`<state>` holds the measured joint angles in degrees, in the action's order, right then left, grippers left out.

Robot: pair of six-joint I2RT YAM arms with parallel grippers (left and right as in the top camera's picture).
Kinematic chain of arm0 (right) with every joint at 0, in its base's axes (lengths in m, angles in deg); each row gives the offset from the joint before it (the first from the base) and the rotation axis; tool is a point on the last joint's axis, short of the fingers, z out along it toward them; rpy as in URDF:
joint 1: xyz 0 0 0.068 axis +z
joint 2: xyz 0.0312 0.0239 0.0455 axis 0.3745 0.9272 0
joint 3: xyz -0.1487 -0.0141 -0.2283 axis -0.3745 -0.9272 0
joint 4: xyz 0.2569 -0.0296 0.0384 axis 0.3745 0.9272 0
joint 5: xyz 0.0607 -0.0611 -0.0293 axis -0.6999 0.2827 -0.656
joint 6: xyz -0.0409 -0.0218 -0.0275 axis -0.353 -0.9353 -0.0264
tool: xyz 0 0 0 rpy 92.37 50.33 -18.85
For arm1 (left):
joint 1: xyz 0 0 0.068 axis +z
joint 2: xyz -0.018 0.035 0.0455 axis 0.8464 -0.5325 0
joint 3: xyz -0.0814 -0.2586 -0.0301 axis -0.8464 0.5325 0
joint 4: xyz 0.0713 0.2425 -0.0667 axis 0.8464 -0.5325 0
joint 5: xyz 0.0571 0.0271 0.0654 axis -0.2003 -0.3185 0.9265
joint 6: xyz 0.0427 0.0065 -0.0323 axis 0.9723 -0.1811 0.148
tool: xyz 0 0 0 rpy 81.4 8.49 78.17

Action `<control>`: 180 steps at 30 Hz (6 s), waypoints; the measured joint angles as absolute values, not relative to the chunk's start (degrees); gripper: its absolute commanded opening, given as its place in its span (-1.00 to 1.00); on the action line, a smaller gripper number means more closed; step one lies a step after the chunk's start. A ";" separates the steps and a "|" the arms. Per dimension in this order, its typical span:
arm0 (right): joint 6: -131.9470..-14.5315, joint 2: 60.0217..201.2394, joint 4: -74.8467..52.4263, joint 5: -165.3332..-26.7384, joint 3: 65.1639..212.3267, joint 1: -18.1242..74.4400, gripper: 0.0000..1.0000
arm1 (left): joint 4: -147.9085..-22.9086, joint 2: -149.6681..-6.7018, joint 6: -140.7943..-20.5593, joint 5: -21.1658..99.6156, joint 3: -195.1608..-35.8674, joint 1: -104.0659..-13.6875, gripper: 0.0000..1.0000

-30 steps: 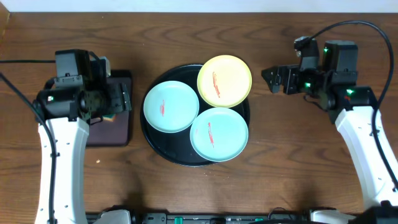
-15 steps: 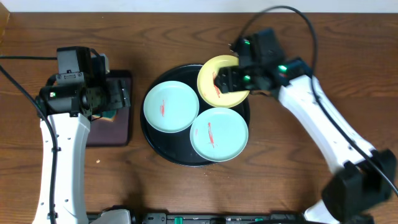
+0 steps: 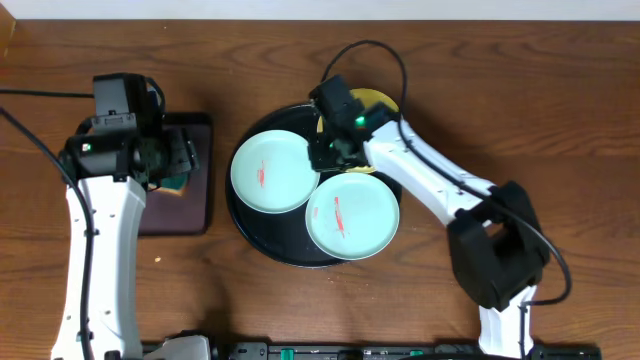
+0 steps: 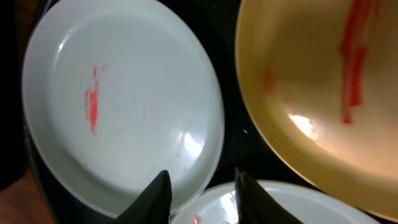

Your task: Clean dirty plates on tray and stack at the side

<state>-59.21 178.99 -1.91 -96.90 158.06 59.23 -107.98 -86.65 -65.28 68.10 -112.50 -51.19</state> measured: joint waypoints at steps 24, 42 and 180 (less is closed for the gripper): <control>-57.59 186.35 -8.10 -90.10 158.14 62.66 -0.68 | -106.49 -96.14 -65.43 70.94 -112.50 -51.19 0.51; -56.89 184.61 1.43 -85.99 163.26 62.66 -0.48 | -104.98 -96.14 -65.43 71.53 -112.50 -51.19 0.51; -58.29 188.80 -4.90 -90.63 161.99 60.91 -0.97 | -93.66 -115.55 -53.10 67.57 -111.89 -44.07 -0.86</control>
<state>-58.29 188.80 -4.90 -90.63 161.99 60.91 -93.66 -115.55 -53.10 67.57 -111.89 -44.07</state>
